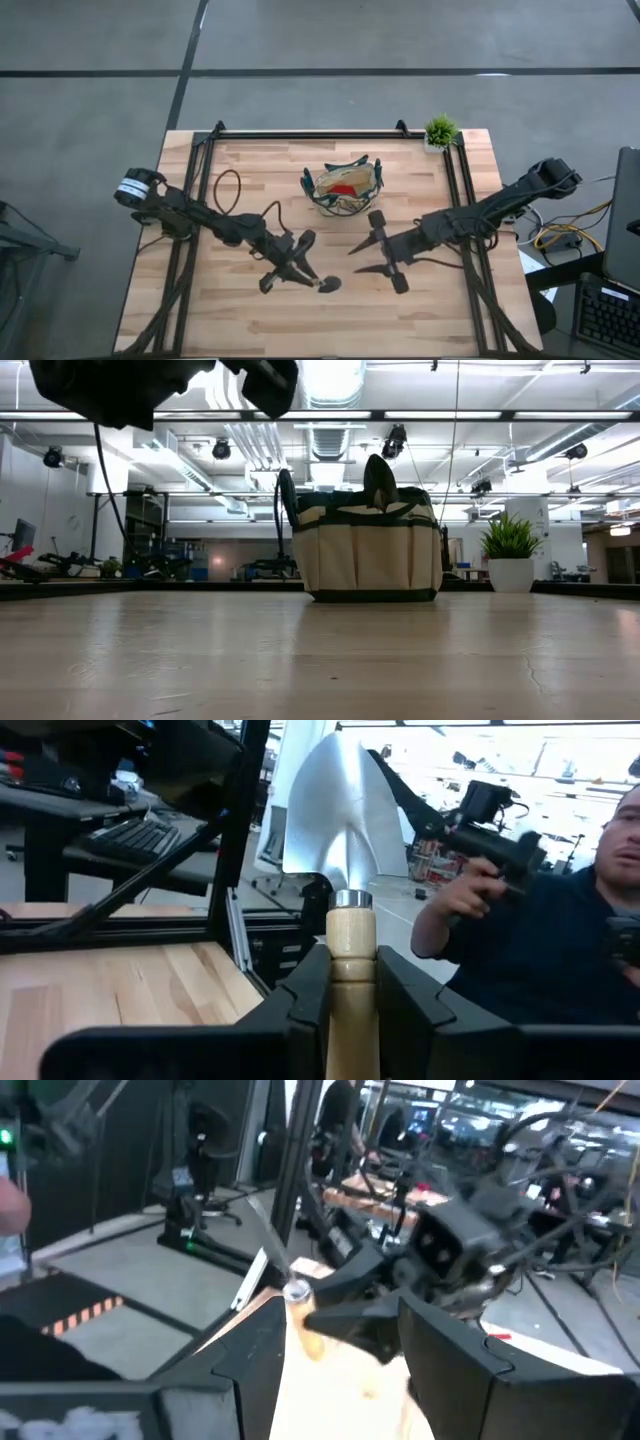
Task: Pick & Place Garden tools in Gardening bag
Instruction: Put the brown trowel into the brown bag
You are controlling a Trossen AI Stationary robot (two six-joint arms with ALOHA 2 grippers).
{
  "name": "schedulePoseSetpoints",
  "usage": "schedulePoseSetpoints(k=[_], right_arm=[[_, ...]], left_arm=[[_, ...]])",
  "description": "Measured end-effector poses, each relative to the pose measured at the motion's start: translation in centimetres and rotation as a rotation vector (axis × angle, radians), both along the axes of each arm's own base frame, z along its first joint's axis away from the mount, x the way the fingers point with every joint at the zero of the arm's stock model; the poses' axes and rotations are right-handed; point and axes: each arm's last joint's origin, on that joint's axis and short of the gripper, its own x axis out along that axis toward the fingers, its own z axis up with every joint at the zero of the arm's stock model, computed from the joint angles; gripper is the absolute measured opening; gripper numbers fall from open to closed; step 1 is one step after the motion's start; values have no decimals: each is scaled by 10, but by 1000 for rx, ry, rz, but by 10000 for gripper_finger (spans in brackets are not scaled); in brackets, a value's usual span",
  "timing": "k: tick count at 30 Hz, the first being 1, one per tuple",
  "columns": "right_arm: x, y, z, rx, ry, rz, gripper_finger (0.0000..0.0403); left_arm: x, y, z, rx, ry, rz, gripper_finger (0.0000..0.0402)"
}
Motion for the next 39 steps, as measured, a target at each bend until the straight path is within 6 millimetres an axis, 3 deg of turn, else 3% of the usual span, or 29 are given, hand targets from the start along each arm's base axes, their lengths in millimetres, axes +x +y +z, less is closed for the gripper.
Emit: schedulePoseSetpoints(k=[6,12,18,23,34,39], right_arm=[[21,12,-6,-46,-3,11,187],[37,24,8,-74,-66,63,187],[51,33,8,-114,-31,86,182],[59,39,9,-148,-8,108,144],[51,39,18,-178,-3,130,24],[51,39,18,-169,3,127,10]], left_arm=[[5,-1,7,5,-4,2,62],[6,-1,8,3,-4,1,62],[6,-1,8,3,-5,1,63],[5,-2,8,0,-2,-8,64],[5,-3,8,-9,6,-53,64],[5,-3,8,-20,16,-34,64]])
